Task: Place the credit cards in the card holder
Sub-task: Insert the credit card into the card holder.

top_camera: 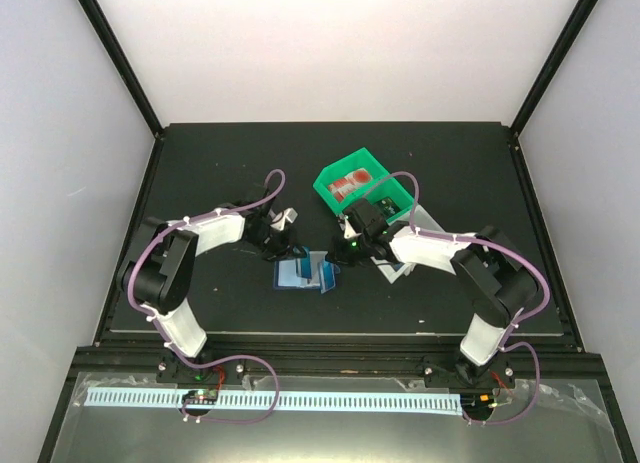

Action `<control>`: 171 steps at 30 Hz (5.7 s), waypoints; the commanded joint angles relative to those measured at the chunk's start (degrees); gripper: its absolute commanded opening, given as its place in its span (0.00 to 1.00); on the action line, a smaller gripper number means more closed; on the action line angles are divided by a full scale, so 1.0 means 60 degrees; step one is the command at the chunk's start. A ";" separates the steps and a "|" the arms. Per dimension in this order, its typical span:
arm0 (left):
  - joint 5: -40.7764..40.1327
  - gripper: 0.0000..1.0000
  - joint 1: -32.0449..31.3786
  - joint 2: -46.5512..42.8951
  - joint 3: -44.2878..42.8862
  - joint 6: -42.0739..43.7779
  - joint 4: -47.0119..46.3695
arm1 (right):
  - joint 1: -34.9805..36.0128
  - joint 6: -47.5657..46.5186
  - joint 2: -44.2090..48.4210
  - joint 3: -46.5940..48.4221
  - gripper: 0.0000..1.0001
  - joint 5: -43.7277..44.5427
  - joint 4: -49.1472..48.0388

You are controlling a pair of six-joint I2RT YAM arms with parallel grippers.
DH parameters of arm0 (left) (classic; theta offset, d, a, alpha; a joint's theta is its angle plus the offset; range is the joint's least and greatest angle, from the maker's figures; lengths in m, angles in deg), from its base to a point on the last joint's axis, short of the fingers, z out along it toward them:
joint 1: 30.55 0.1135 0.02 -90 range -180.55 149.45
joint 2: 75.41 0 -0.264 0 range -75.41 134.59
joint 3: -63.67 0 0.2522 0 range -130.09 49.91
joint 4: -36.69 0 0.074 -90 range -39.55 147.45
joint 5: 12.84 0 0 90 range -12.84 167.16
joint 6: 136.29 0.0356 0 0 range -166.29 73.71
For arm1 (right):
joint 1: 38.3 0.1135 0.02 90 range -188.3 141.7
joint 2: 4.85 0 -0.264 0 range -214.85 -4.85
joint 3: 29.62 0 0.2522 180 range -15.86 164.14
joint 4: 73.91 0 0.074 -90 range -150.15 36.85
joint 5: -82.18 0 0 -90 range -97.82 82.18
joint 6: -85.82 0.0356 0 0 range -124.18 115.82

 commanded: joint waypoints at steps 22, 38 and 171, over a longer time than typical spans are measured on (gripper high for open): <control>0.1045 0.02 0.0474 0.0513 0.0191 0.0319 -0.0458 | -0.0071 0.0112 -0.0360 -0.0001 0.01 0.0689 0.0133; 0.0629 0.02 0.0474 0.0163 0.0237 0.0573 -0.0099 | -0.0079 0.0149 -0.0363 0.0044 0.01 0.1377 0.0677; -0.2726 0.54 -0.2181 -0.0981 0.0655 -0.1989 0.0257 | -0.0069 -0.0826 0.1161 0.0637 0.01 0.2277 0.2051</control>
